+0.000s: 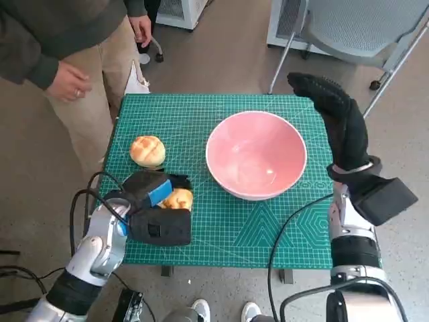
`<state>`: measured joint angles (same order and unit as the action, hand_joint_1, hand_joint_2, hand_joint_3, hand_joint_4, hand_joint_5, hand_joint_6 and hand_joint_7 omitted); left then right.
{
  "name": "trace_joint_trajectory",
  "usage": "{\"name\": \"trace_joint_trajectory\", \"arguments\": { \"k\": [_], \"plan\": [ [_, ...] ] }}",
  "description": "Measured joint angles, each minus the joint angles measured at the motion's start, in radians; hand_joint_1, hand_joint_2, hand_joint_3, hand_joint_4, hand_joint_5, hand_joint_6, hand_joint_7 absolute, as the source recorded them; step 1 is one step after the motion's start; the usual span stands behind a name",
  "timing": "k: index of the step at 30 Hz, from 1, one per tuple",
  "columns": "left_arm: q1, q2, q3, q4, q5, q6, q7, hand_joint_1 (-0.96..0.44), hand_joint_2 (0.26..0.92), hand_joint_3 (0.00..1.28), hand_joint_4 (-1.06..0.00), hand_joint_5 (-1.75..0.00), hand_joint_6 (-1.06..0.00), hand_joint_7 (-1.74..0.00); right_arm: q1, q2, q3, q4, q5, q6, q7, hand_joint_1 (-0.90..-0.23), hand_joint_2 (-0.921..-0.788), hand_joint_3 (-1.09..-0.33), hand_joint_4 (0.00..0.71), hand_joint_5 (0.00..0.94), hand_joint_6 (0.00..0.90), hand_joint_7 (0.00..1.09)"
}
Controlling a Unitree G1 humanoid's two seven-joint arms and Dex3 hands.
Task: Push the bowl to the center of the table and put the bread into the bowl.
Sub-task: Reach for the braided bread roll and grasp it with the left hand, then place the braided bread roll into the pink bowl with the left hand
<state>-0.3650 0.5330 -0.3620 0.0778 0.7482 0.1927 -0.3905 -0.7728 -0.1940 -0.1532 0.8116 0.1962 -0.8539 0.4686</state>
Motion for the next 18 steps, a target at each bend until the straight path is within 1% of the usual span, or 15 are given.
{"name": "trace_joint_trajectory", "arguments": {
  "k": [1, 2, 3, 4, 7, 13, 18],
  "plan": [
    [0.0, 0.0, 0.0, 0.004, -0.001, -0.004, 0.003, 0.0, 0.649, 0.57, -0.63, -1.43, -0.69, -1.07, 0.0, 0.0, 0.0, 0.0, 0.0, 0.001, 0.0, -0.723, -0.921, -0.823, 0.193, 0.001, -0.001, 0.51],
    [0.0, 0.0, 0.0, 0.008, -0.001, -0.008, 0.005, 0.0, 0.658, 0.55, -0.63, -1.42, -0.68, -1.07, 0.0, 0.0, 0.0, 0.0, 0.0, 0.002, 0.0, -0.723, -0.921, -0.823, 0.193, 0.001, -0.001, 0.51],
    [0.0, 0.001, 0.001, 0.011, -0.002, -0.012, 0.008, 0.0, 0.696, 0.48, -0.65, -1.36, -0.67, -1.09, 0.0, 0.0, 0.0, 0.0, 0.0, 0.002, 0.0, -0.724, -0.921, -0.823, 0.193, 0.001, -0.001, 0.51],
    [0.0, 0.002, 0.002, 0.014, -0.004, -0.016, 0.01, 0.0, 0.72, 0.43, -0.66, -1.33, -0.67, -1.1, 0.0, 0.0, 0.0, 0.0, 0.0, 0.003, 0.0, -0.725, -0.921, -0.823, 0.193, 0.001, -0.001, 0.51],
    [-0.001, 0.003, 0.005, 0.018, -0.008, -0.022, 0.011, 0.0, 0.749, 0.38, -0.67, -1.3, -0.66, -1.09, 0.0, 0.0, 0.0, 0.0, 0.0, 0.004, 0.0, -0.726, -0.921, -0.824, 0.193, 0.001, -0.001, 0.51],
    [-0.001, 0.005, 0.011, 0.018, -0.021, -0.027, 0.008, 0.0, 0.759, 0.35, -0.68, -1.31, -0.69, -1.02, 0.0, 0.0, -0.001, 0.0, 0.0, 0.004, 0.0, -0.727, -0.921, -0.824, 0.193, 0.001, -0.001, 0.51],
    [-0.001, 0.009, 0.022, 0.012, -0.038, -0.029, -0.007, 0.0, 0.742, 0.37, -0.69, -1.35, -0.73, -0.94, 0.0, 0.0, -0.002, 0.001, 0.001, 0.004, 0.001, -0.726, -0.921, -0.824, 0.193, 0.0, -0.001, 0.51]
  ]
}}
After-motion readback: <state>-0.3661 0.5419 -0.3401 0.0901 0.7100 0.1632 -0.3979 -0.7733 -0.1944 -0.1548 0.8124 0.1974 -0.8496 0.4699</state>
